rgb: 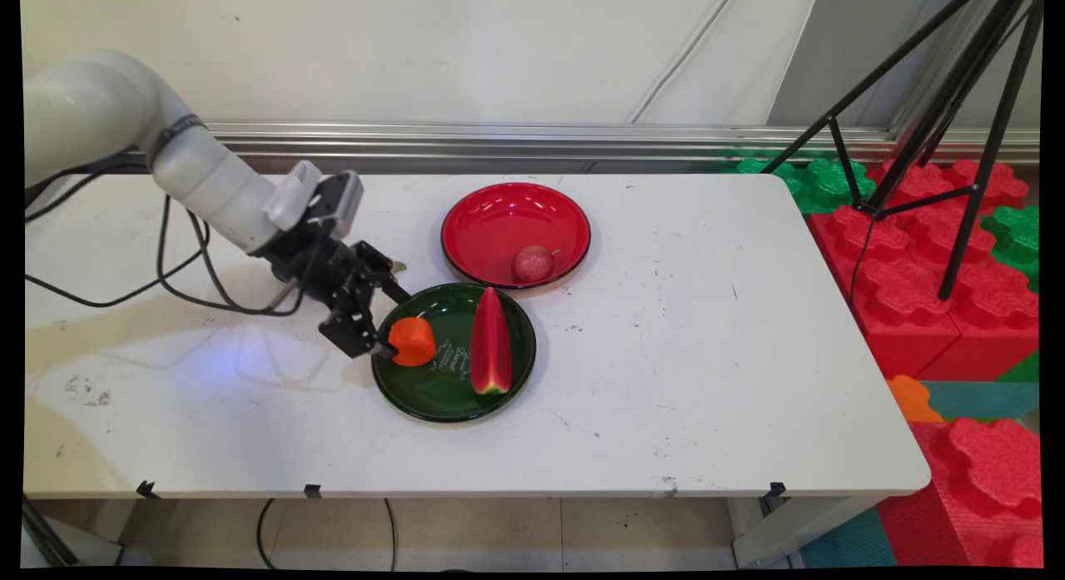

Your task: Pick up the mandarin from the green plate, then place the picked object on the table

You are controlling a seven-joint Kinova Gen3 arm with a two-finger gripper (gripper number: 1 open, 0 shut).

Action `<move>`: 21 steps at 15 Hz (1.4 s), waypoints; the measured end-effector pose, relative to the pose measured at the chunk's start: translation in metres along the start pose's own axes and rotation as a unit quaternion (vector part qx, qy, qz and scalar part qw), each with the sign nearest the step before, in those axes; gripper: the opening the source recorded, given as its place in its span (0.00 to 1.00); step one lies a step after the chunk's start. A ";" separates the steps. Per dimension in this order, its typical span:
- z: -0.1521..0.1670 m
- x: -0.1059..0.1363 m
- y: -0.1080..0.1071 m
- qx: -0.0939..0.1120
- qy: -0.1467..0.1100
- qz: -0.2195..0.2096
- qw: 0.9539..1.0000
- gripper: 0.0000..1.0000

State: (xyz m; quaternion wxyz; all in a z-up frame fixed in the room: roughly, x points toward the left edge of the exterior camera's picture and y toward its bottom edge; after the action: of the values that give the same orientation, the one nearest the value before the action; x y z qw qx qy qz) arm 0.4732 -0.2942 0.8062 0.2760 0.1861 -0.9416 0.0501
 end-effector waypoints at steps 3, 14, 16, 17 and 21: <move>0.012 0.002 0.000 0.000 -0.006 0.004 1.000 1.00; 0.033 0.005 0.001 0.003 -0.013 0.012 1.000 0.00; 0.034 0.005 0.002 0.003 -0.013 0.010 1.000 0.00; 0.034 0.006 0.001 0.004 -0.012 0.010 1.000 0.00; 0.030 0.009 0.001 0.007 -0.006 0.005 1.000 0.00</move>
State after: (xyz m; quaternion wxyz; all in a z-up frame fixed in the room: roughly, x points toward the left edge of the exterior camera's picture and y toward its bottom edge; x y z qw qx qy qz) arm 0.4512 -0.3024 0.7854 0.2688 0.1833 -0.9439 0.0569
